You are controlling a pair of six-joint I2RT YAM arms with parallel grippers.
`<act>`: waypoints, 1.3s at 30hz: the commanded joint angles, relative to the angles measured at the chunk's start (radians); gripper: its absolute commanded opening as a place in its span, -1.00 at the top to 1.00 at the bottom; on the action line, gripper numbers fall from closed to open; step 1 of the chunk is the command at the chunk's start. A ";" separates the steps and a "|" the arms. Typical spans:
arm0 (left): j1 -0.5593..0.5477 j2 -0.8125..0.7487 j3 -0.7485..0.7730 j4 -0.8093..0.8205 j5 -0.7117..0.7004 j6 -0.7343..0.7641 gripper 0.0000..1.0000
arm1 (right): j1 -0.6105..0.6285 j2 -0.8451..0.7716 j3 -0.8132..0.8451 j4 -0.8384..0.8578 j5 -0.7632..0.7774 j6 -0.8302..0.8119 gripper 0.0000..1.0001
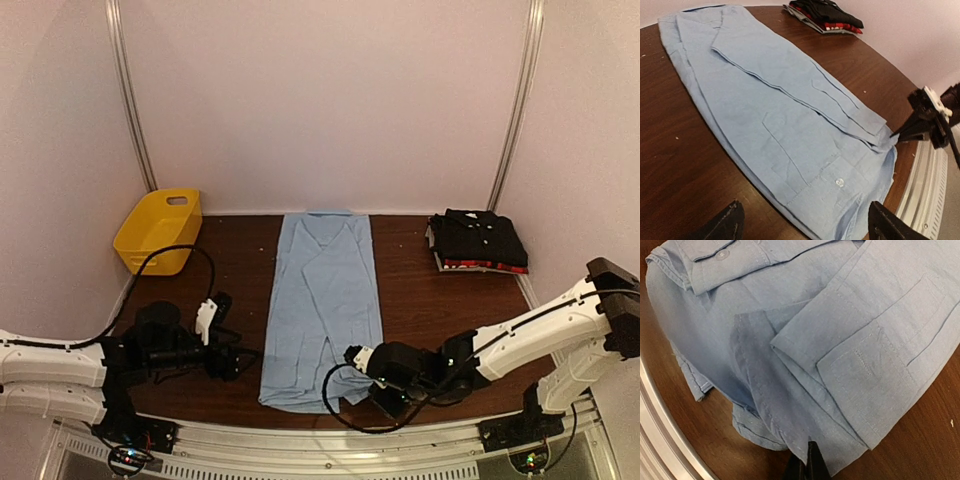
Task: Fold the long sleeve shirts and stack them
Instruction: Pick up the rectangle-folded shirt from the center of the board.
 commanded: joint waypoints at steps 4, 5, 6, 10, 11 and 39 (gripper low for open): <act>-0.237 0.116 0.028 0.086 -0.072 0.187 -0.74 | -0.071 -0.084 -0.076 0.002 -0.070 0.089 1.00; -0.262 0.146 0.040 0.076 -0.080 0.202 -0.74 | -0.077 -0.090 -0.082 0.009 -0.082 0.086 1.00; -0.279 0.177 0.051 0.072 -0.086 0.210 -0.74 | -0.081 -0.095 -0.085 0.012 -0.092 0.083 1.00; -0.367 0.325 0.116 0.046 -0.134 0.243 -0.75 | -0.106 -0.123 -0.092 0.023 -0.128 0.073 1.00; -0.383 0.369 0.140 0.036 -0.164 0.249 -0.74 | -0.115 -0.130 -0.095 0.027 -0.134 0.071 1.00; -0.485 0.624 0.261 -0.082 -0.263 0.227 0.38 | -0.185 -0.186 -0.169 0.072 -0.225 0.063 1.00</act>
